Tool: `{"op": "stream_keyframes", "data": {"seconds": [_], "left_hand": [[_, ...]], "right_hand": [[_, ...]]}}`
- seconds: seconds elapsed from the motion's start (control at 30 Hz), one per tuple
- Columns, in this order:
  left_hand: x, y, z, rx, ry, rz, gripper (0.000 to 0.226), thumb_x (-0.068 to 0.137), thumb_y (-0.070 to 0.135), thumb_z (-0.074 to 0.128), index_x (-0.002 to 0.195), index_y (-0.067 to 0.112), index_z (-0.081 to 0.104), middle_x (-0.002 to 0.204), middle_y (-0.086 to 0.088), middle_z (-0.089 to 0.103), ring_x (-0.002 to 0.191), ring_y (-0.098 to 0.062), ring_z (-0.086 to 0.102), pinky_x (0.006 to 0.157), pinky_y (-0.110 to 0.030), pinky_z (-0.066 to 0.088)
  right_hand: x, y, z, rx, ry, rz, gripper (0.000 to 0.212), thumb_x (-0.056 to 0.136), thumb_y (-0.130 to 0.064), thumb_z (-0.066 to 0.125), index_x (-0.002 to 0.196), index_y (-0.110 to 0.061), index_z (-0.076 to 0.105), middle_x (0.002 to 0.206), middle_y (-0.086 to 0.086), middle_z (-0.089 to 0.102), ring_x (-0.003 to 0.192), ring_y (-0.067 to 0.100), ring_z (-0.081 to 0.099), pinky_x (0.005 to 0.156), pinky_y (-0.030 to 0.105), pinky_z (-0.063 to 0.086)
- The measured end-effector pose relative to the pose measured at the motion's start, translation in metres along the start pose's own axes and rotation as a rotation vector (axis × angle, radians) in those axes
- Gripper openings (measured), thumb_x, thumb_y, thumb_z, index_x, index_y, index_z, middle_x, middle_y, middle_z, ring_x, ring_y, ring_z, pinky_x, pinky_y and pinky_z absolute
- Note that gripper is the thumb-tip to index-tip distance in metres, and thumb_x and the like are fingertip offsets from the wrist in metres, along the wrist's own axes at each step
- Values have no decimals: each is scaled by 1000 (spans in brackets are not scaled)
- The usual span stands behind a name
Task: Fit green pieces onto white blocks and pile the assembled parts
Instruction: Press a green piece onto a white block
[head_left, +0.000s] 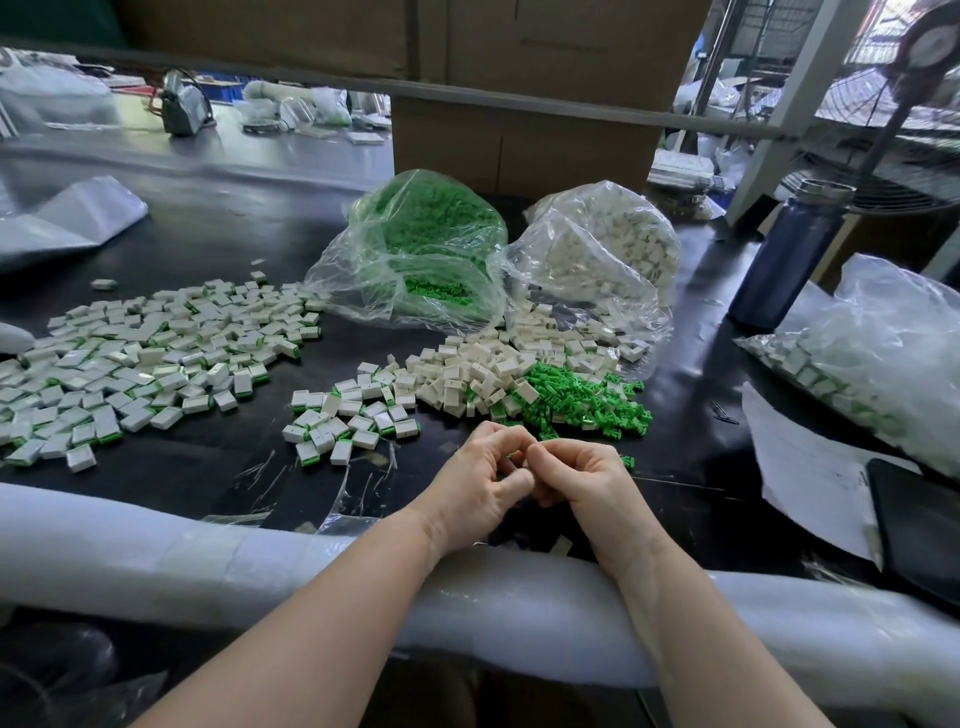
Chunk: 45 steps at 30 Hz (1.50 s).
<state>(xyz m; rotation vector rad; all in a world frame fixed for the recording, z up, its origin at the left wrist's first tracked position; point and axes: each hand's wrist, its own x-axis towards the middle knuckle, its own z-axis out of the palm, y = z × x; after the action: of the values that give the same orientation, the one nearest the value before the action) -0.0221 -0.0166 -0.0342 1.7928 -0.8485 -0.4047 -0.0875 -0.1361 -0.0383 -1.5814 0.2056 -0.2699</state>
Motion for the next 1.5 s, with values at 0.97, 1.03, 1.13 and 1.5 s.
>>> {"op": "stream_keyframes", "data": {"seconds": [0.97, 1.03, 1.13, 1.5], "left_hand": [[2, -6, -1, 28, 131, -29, 8, 89, 17, 60, 97, 15, 63, 99, 1, 50, 78, -19, 53, 73, -23, 48], [2, -7, -1, 49, 122, -27, 9, 90, 18, 59, 97, 16, 62, 100, 0, 51, 75, -16, 52, 69, -21, 47], [3, -8, -1, 76, 118, -20, 12, 90, 19, 59, 99, 13, 63, 100, 1, 50, 74, -12, 51, 68, -17, 45], [4, -13, -1, 44, 222, -79, 12, 88, 15, 63, 99, 16, 68, 89, 0, 68, 83, -14, 63, 80, -25, 52]], "right_hand": [[0, 2, -2, -90, 190, -94, 7, 84, -5, 65, 85, -9, 70, 68, -2, 69, 59, 4, 59, 54, 20, 50], [-1, 2, -3, -150, 201, -129, 8, 81, -4, 69, 80, -12, 71, 64, -6, 67, 58, 4, 57, 55, 20, 48], [0, 2, -3, -212, 217, -151, 17, 78, -5, 71, 72, -20, 69, 57, -11, 63, 54, 4, 53, 54, 19, 44], [3, 4, -2, -380, 305, -163, 17, 83, -9, 67, 71, -21, 64, 66, -7, 63, 60, 1, 56, 59, 14, 45]]}}
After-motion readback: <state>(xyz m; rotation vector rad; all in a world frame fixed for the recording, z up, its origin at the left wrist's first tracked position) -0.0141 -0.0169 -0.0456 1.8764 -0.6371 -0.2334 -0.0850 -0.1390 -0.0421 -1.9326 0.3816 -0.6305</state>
